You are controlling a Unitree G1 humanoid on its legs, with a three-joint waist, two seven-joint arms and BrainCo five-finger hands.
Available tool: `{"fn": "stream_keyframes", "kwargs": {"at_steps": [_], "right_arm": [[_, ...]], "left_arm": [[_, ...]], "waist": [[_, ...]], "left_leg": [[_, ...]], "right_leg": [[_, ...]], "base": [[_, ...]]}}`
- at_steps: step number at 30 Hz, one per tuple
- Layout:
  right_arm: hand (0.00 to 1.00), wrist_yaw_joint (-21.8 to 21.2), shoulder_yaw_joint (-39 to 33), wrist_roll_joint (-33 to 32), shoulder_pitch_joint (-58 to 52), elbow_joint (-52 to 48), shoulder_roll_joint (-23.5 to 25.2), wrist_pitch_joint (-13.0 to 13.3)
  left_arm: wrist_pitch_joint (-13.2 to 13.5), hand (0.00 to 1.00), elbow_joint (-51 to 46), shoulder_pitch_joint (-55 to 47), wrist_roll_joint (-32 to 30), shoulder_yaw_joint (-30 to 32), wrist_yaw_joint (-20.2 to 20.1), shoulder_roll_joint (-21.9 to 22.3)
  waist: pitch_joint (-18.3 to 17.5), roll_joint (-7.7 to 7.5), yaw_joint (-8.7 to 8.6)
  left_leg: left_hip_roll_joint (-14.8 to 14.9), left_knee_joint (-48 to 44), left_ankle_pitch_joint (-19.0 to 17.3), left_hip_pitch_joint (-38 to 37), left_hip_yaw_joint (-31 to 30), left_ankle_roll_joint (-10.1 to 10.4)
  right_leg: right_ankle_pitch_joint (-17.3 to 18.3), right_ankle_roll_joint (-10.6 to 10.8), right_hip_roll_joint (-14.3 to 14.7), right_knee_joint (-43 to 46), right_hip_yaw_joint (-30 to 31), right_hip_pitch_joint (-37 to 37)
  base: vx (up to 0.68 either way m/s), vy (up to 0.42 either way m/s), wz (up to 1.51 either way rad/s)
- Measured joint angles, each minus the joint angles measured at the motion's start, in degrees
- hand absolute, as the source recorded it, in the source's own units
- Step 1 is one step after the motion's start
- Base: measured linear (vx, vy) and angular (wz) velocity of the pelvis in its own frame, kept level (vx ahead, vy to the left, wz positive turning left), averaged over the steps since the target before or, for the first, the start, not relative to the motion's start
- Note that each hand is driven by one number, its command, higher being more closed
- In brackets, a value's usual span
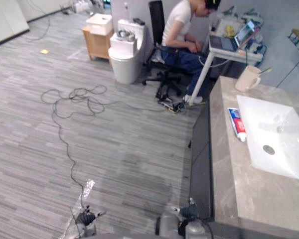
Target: Organize washtable
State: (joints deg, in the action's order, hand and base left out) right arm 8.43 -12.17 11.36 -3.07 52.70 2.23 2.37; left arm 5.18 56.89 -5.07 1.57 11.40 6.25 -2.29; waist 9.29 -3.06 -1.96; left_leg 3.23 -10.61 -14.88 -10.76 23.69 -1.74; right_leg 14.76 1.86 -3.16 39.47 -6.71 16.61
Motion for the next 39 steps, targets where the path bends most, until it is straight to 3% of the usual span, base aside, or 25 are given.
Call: {"fn": "stream_keyframes", "kwargs": {"at_steps": [2,3,4,5,6,7,8,9,11,13,15,18,19,21,22,24,25,27,29,32,34,36,37,39], "right_arm": [[0.00,0.0,-0.4,-0.1,0.0,-0.1,0.3,0.1],[0.00,0.1,-0.5,-0.2,-0.6,-0.1,0.8,0.1],[0.00,-0.1,-0.9,-0.9,-0.8,-0.2,0.7,0.4],[0.00,-0.5,-1.5,-1.2,-0.6,-0.5,-0.5,0.6],[0.00,-0.6,-1.2,-1.5,-1.0,-1.2,-0.4,0.7],[0.00,-0.7,-1.1,-1.7,-1.3,-1.9,-0.9,0.7],[0.00,-0.7,-1.2,-1.8,-1.3,-2.3,-1.4,0.6],[0.00,-0.7,-1.2,-1.9,-1.5,-2.3,-1.4,0.2],[0.00,-0.6,-1.2,-1.8,-1.8,-2.0,-1.4,-0.3],[0.00,-0.1,-1.3,-1.9,-1.7,-0.5,-1.7,-0.4],[0.00,0.4,-1.1,-1.7,-1.0,0.7,-1.7,-0.5],[0.00,0.5,-1.0,-1.7,-0.6,2.4,-1.8,-0.5],[0.00,0.7,-1.0,-1.5,-0.6,2.4,-1.5,-0.5],[0.00,1.1,-1.2,-1.2,-0.8,2.4,-0.9,-0.5],[0.00,1.4,-1.6,-1.0,-0.9,2.3,-0.1,-0.6],[0.00,1.3,-1.5,-0.7,-1.0,2.1,0.1,-0.6],[0.00,1.3,-1.5,-0.6,-1.0,1.9,0.1,-0.6],[0.00,1.3,-1.0,-0.6,-0.5,1.2,-0.4,-0.6],[0.00,1.3,0.7,-0.7,0.1,1.0,-0.7,-0.4],[0.00,1.2,4.2,-0.7,1.4,1.1,-1.3,0.1],[0.00,1.2,4.4,-0.7,2.5,1.7,-1.5,0.0],[0.00,1.3,4.2,-0.7,3.0,2.7,-1.7,-0.1],[0.00,1.2,4.2,-0.8,3.2,2.6,-2.0,0.0],[0.00,1.2,3.6,-0.7,3.8,2.4,-3.2,0.3]], "left_arm": [[0.0,0.00,0.1,-0.3,-0.2,0.1,0.0,0.2],[0.3,0.00,-0.2,-0.2,-1.2,0.8,0.0,0.2],[0.3,0.00,-0.1,0.3,-1.4,1.7,-0.1,0.6],[0.3,0.00,-0.2,0.8,-1.5,2.7,0.0,2.1],[0.4,0.00,-0.7,0.8,-1.6,2.7,-0.1,2.2],[0.4,0.00,-1.3,0.7,-1.6,2.8,-0.1,2.5],[0.5,0.00,-2.1,0.2,-1.6,2.9,-0.1,2.8],[0.4,0.00,-2.6,-0.4,-1.1,3.5,-0.1,2.6],[0.6,0.00,-3.5,-0.5,-0.2,5.0,0.0,2.7],[1.3,0.00,-3.6,-0.4,1.8,5.3,0.0,2.6],[1.7,0.00,-3.4,-0.6,5.1,7.7,0.3,3.3],[1.9,0.00,-3.3,-0.6,7.5,9.7,0.5,3.7],[2.0,0.00,-3.1,-0.5,7.7,9.7,0.6,3.6],[2.1,0.00,-3.3,-0.4,7.7,9.7,1.1,3.7],[1.8,0.00,-3.3,0.1,7.5,10.3,1.4,3.2],[1.2,0.00,-2.6,1.2,6.9,10.4,1.4,2.7],[0.8,0.00,-2.1,1.6,6.5,9.9,1.4,2.4],[0.1,0.00,-0.6,2.2,4.7,7.7,1.5,1.4],[0.1,0.00,0.5,1.7,4.0,5.0,1.4,0.7],[0.2,0.00,1.1,1.6,2.6,1.0,0.9,-0.3],[0.2,0.00,1.2,1.7,2.0,-0.2,0.3,-0.4],[0.0,0.00,2.9,2.7,0.4,-0.8,0.0,-1.0],[0.0,0.00,3.5,3.0,-0.2,-0.8,-0.1,-1.2],[-0.1,0.00,3.7,3.6,-1.5,-1.9,-0.2,-0.7]], "waist": [[0.0,-0.04,-0.25],[0.0,-1.18,-0.20],[-0.1,-1.77,-0.11],[0.7,0.60,0.33],[0.8,0.96,0.34],[1.3,2.34,0.76],[1.8,3.39,1.18],[1.9,3.33,1.29],[2.4,2.52,2.06],[2.4,2.07,3.07],[2.5,1.96,3.35],[2.5,1.94,4.54],[2.3,1.35,4.61],[1.8,1.03,4.37],[1.5,-0.04,4.26],[1.2,-0.68,4.32],[1.3,-0.74,4.29],[2.0,-0.27,4.04],[2.2,0.08,3.21],[2.2,0.14,1.87],[2.2,0.29,0.99],[2.4,-0.27,0.46],[2.4,-0.88,-0.08],[3.8,2.50,-0.61]], "left_leg": [[-0.4,0.6,-0.4,-2.1,-1.9,0.8],[-1.9,0.1,-1.3,-3.2,-3.8,2.4],[-2.1,-1.6,-2.2,-3.4,-4.9,3.4],[1.0,-9.0,-3.2,-1.4,-6.2,5.0],[2.9,-18.0,-3.3,2.9,-6.5,6.1],[6.4,-27.0,-3.7,7.6,-6.1,7.1],[10.2,-33.9,-4.0,11.4,-3.9,6.9],[12.9,-35.8,-4.0,14.0,-1.9,6.9],[14.1,-32.8,-4.0,16.6,0.0,6.8],[12.6,-24.9,-3.6,19.1,-0.6,6.8],[9.9,-11.0,-1.4,21.8,-5.3,8.5],[9.3,-4.4,3.6,23.3,-11.9,10.1],[8.0,-5.5,8.1,23.2,-12.9,9.4],[6.7,-10.6,10.2,24.2,-12.1,6.0],[6.5,-14.8,6.9,24.9,-9.9,3.7],[6.1,-17.5,3.1,24.5,-7.5,2.1],[5.8,-17.7,2.1,23.8,-6.6,1.3],[5.3,-14.9,-0.2,17.3,-1.4,0.3],[5.1,-10.0,-0.2,10.5,2.3,0.3],[4.8,-3.1,0.4,4.0,9.5,1.3],[4.3,-0.9,0.9,2.5,13.4,2.1],[2.6,-0.2,0.9,1.5,15.2,2.6],[1.9,-0.2,0.3,0.3,14.2,3.9],[2.9,0.0,-0.2,-2.0,11.9,5.0]], "right_leg": [[-1.8,-1.9,2.3,-5.8,0.4,0.3],[-8.6,-4.5,1.6,-11.0,-0.1,-1.5],[-6.4,-6.1,0.8,-10.0,-1.1,-2.1],[-5.5,-6.3,1.5,-10.2,-2.8,-3.9],[-4.5,-5.8,1.9,-12.5,-2.8,-5.6],[-4.2,-5.8,3.4,-14.8,-3.3,-7.4],[-3.5,-5.4,4.7,-17.0,-3.7,-9.8],[-2.9,-5.5,5.2,-18.5,-4.0,-12.3],[-2.4,-5.4,4.9,-20.5,-4.1,-16.4],[-1.7,-4.8,4.0,-22.4,-2.9,-19.1],[-0.7,-3.1,2.4,-23.5,-0.3,-21.2],[1.3,0.1,1.1,-23.7,4.6,-22.1],[2.2,1.7,0.0,-23.9,6.8,-22.8],[3.0,3.0,-2.0,-24.5,9.1,-23.9],[2.6,3.8,-3.6,-23.6,10.4,-23.2],[1.3,5.5,-5.1,-19.2,11.8,-20.9],[0.9,5.4,-5.5,-16.0,11.8,-19.5],[-1.3,2.7,-7.4,1.8,9.6,-10.9],[-0.4,1.7,-8.3,4.7,3.1,-8.7],[0.3,1.4,-7.6,-1.9,-10.3,-5.3],[-2.1,-0.7,-6.3,-10.9,-19.0,-3.6],[-9.4,-5.6,-3.8,-22.6,-27.6,-3.4],[-11.8,-11.2,-3.1,-24.4,-27.2,-4.4],[-10.2,-10.7,-1.1,-23.6,-25.8,-5.7]], "base": [[0.48,-0.086,0.37],[0.50,-0.112,0.62],[0.43,-0.116,0.60],[0.32,-0.118,0.50],[0.37,-0.162,0.46],[0.33,-0.154,0.34],[0.40,-0.170,0.18],[0.33,-0.120,0.08],[0.32,-0.088,0.00],[0.30,0.004,-0.24],[0.35,0.139,-0.50],[0.36,0.280,-0.89],[0.29,0.320,-0.80],[0.43,0.477,-0.71],[0.44,0.497,-0.63],[0.32,0.415,-0.53],[0.36,0.479,-0.64],[0.32,0.381,-0.87],[0.20,0.199,-1.02],[0.16,0.136,-1.07],[0.22,0.086,-1.11],[0.32,-0.015,-1.08],[0.29,-0.061,-0.78],[0.27,-0.031,-0.65]]}}
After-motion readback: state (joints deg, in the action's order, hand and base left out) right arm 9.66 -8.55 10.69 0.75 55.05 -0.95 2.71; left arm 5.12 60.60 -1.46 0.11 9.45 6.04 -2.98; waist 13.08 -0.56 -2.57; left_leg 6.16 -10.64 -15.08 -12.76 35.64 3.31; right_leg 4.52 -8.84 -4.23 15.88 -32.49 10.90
